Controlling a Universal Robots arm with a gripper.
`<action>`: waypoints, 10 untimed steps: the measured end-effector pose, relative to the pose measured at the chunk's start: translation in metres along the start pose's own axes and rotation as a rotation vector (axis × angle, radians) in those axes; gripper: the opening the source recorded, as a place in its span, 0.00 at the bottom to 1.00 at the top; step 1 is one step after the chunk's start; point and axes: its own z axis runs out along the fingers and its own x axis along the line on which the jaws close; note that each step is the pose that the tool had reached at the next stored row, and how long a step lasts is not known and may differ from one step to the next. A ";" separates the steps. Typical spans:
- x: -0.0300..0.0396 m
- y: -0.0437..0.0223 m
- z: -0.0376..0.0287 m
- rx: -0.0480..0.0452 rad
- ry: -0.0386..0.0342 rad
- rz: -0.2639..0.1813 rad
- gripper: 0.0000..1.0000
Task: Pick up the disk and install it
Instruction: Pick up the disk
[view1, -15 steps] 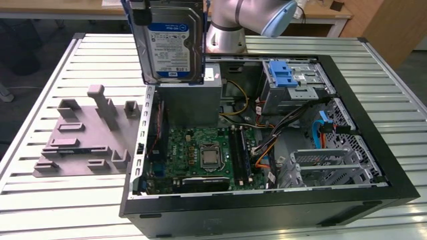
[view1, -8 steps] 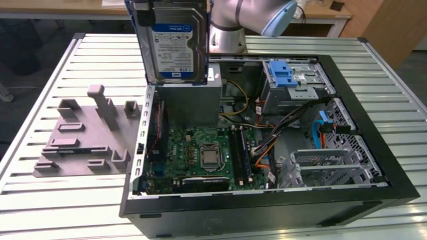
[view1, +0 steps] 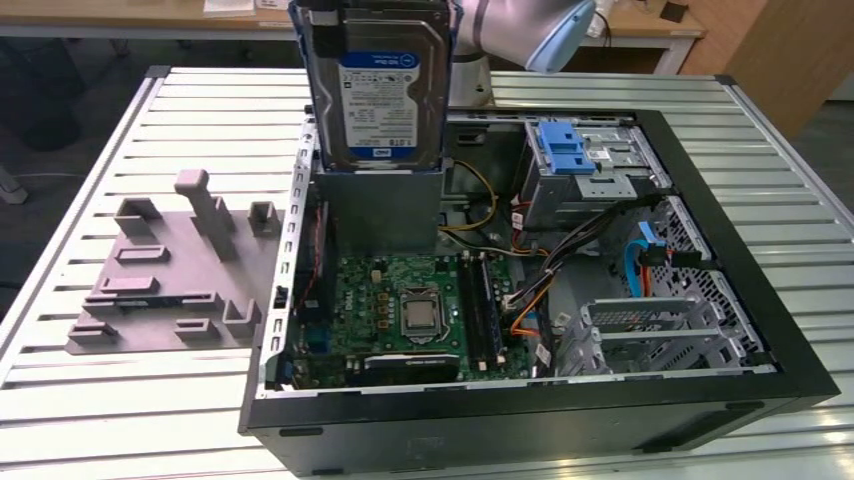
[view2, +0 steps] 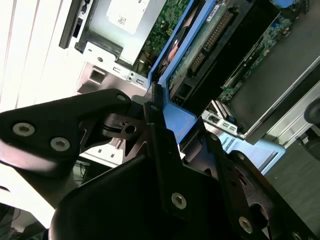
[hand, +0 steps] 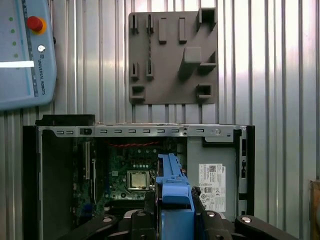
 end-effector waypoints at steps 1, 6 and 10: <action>0.0003 -0.0055 0.0004 0.0000 0.0001 0.000 0.36; 0.0026 -0.0133 0.0015 -0.0001 0.0002 0.000 0.36; 0.0046 -0.0136 0.0020 0.0000 0.0000 0.000 0.36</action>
